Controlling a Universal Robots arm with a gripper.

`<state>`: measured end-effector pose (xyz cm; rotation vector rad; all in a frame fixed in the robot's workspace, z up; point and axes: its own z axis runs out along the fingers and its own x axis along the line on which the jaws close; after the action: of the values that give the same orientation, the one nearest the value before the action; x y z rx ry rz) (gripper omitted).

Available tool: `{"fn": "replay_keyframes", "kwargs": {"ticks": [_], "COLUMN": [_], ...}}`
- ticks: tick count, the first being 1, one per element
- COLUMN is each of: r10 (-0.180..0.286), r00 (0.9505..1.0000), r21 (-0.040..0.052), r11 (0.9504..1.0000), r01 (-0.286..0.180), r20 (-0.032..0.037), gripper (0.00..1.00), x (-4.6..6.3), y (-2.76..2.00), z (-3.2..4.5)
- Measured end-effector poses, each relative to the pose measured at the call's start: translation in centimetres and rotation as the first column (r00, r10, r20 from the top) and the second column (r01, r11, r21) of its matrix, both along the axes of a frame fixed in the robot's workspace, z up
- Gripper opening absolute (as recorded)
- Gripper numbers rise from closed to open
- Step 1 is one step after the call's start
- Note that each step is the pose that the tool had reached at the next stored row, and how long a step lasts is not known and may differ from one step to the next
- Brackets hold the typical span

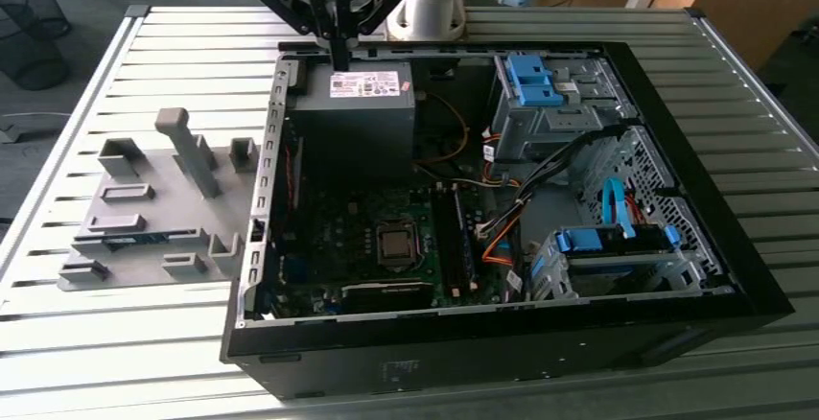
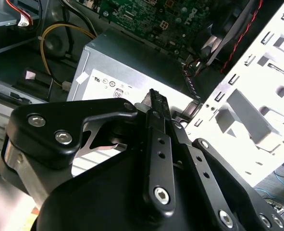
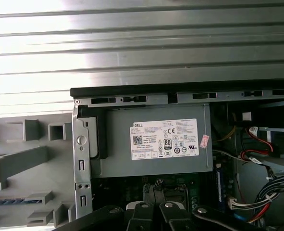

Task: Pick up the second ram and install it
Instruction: 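Reach for the second ram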

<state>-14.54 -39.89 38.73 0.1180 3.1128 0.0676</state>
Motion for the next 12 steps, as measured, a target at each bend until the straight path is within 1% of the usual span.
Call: {"fn": "replay_keyframes", "kwargs": {"ticks": [6,12], "r10": [0.000,0.000], "r00": [1.0000,1.0000], "r21": [0.0000,0.0001], "r11": [1.0000,1.0000], "r01": [0.000,0.000], "r20": [0.0000,0.0001], "gripper": [0.11,0.11], "x": [-0.3,-1.1], "y": [0.00,0.00], "z": [-0.02,-0.04]}}
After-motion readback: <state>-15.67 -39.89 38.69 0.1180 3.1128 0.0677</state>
